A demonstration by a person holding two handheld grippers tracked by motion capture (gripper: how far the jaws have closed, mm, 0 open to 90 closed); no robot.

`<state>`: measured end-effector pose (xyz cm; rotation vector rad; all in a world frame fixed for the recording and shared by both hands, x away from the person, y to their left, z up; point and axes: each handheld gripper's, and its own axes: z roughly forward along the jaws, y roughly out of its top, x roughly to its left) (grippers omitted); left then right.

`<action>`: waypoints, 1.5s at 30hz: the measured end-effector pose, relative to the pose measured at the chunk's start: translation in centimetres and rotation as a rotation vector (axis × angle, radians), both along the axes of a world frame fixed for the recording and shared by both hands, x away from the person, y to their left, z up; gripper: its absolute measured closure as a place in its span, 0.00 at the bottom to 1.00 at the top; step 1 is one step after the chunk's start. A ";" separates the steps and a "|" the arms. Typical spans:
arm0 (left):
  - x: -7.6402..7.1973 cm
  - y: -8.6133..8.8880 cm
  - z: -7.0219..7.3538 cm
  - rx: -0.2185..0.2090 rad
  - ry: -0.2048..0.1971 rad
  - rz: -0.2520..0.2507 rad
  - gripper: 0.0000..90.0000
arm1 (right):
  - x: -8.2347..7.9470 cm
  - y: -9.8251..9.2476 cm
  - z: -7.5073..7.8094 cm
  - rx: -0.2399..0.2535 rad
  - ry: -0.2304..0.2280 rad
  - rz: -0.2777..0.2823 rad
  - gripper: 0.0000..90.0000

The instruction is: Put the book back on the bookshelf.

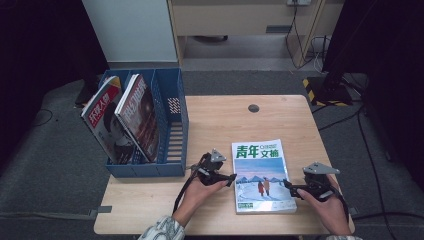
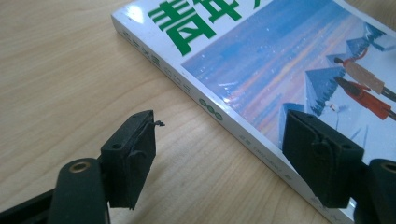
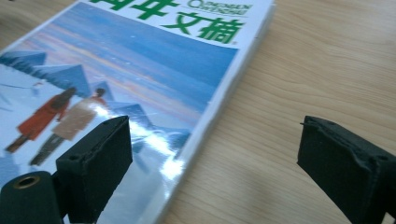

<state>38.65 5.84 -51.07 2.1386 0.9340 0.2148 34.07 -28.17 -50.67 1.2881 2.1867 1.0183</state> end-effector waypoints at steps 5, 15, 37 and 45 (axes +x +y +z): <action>-0.5 -0.7 -0.6 0.006 0.016 -0.020 0.24 | 0.3 0.8 -0.3 0.025 0.039 0.044 0.12; -1.0 -2.1 -1.5 -0.031 0.039 -0.030 0.22 | 0.6 1.4 -1.4 0.049 0.139 0.116 0.11; -1.4 -2.6 -2.5 -0.110 0.012 -0.056 0.19 | 1.6 2.3 -2.5 0.113 0.168 0.140 0.02; -1.4 -2.6 -2.5 -0.109 0.010 -0.053 0.19 | 1.4 1.3 -1.9 0.110 0.153 0.156 0.18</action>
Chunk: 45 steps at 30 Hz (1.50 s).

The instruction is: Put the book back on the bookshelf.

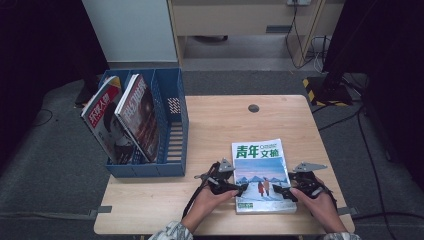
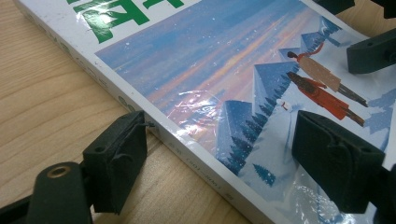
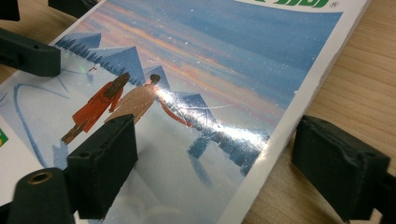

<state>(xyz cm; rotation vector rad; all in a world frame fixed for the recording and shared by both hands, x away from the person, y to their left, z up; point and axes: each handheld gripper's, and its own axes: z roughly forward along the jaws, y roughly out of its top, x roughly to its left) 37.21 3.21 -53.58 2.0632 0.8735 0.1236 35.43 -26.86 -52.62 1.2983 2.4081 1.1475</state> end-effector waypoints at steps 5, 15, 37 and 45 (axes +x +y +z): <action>-0.1 0.0 0.0 0.001 0.000 0.002 0.19 | -0.9 -0.2 0.5 -0.030 -0.030 0.037 0.25; -0.2 0.0 0.0 0.000 0.000 0.003 0.19 | -1.0 -0.6 1.4 0.032 -0.046 0.036 0.31; -0.1 0.0 0.0 0.003 0.002 0.001 0.19 | 5.7 2.8 2.2 0.105 0.080 0.163 0.29; -0.2 0.1 0.0 0.002 0.000 -0.005 0.20 | 5.7 3.4 3.3 0.092 0.111 0.162 0.24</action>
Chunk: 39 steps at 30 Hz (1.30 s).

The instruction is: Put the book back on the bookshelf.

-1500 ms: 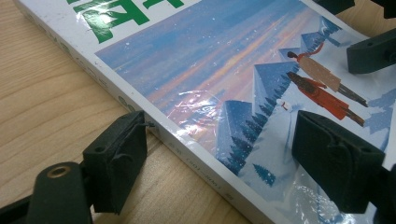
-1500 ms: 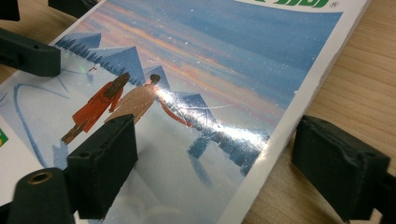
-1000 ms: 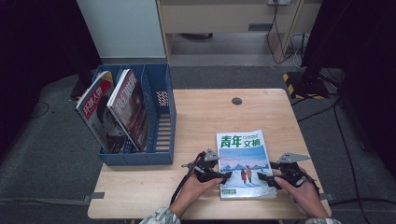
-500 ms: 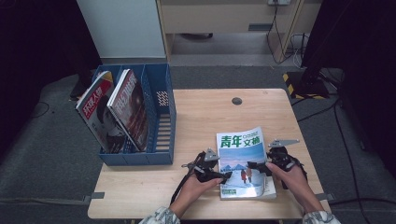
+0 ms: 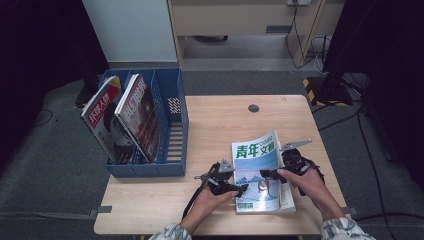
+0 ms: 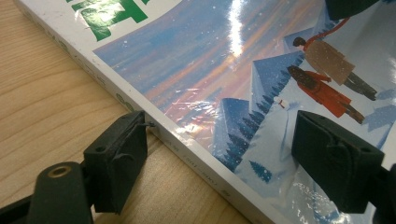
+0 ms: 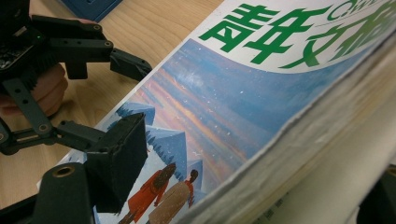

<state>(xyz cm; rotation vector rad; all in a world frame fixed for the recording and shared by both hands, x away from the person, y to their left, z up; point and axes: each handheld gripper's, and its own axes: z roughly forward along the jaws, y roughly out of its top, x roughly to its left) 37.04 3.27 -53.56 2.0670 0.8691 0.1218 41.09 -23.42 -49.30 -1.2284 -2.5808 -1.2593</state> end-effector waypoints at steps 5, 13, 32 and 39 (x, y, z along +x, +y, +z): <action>0.0 -0.1 0.0 -0.004 0.002 0.005 0.19 | -0.3 0.2 0.6 -0.033 -0.026 -0.018 0.21; 0.1 0.0 0.0 -0.005 0.002 0.000 0.19 | -0.7 0.2 1.7 -0.108 -0.030 -0.012 0.20; 0.7 0.2 0.0 -0.019 0.009 0.013 0.22 | -0.3 -0.4 -0.5 -0.194 -0.051 -0.043 0.60; 0.7 0.2 0.0 -0.020 0.011 0.017 0.23 | -0.9 -0.3 -1.2 -0.189 -0.114 -0.051 0.67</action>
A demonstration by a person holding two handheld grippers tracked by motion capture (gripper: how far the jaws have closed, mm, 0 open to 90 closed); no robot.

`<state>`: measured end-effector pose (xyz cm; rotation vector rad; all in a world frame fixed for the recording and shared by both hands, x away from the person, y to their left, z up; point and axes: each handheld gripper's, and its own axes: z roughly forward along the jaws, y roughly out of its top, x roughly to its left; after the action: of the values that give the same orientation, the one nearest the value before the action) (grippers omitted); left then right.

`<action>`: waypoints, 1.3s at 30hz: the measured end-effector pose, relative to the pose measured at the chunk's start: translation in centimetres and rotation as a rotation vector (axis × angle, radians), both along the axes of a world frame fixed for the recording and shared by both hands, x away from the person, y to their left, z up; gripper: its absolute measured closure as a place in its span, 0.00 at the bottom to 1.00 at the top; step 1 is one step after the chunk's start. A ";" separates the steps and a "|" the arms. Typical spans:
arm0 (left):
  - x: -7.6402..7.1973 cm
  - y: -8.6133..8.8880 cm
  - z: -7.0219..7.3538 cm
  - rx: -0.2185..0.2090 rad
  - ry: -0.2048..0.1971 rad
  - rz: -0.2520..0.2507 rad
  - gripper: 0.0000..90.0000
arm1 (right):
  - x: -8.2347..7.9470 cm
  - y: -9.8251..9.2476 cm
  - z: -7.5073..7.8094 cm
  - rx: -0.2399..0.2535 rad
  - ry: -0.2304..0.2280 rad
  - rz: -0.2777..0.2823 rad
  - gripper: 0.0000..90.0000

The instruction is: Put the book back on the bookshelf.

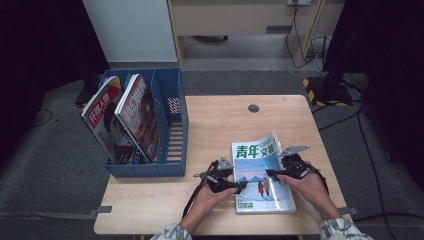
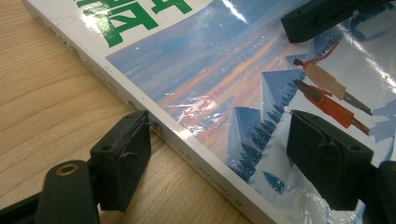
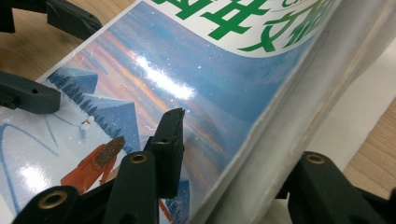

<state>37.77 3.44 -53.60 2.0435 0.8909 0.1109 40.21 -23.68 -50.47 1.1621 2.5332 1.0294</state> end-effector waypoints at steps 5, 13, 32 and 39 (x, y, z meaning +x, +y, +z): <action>0.2 0.1 0.0 -0.009 0.007 0.000 0.23 | -0.8 -0.3 0.6 0.064 -0.074 -0.015 0.89; 0.5 0.2 0.0 -0.017 0.013 -0.011 0.21 | -2.0 0.3 2.4 0.091 -0.180 0.023 0.97; 1.4 0.4 -0.3 -0.110 0.084 -0.070 0.13 | -2.9 0.4 4.2 0.173 -0.296 0.073 0.97; 1.3 0.6 -0.3 -0.120 0.086 -0.032 0.20 | -1.6 -0.6 1.7 0.152 -0.238 0.011 0.88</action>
<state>39.12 3.99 -53.89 1.9617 0.8954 -0.0470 38.57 -24.29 -48.74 0.9936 2.3142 1.2982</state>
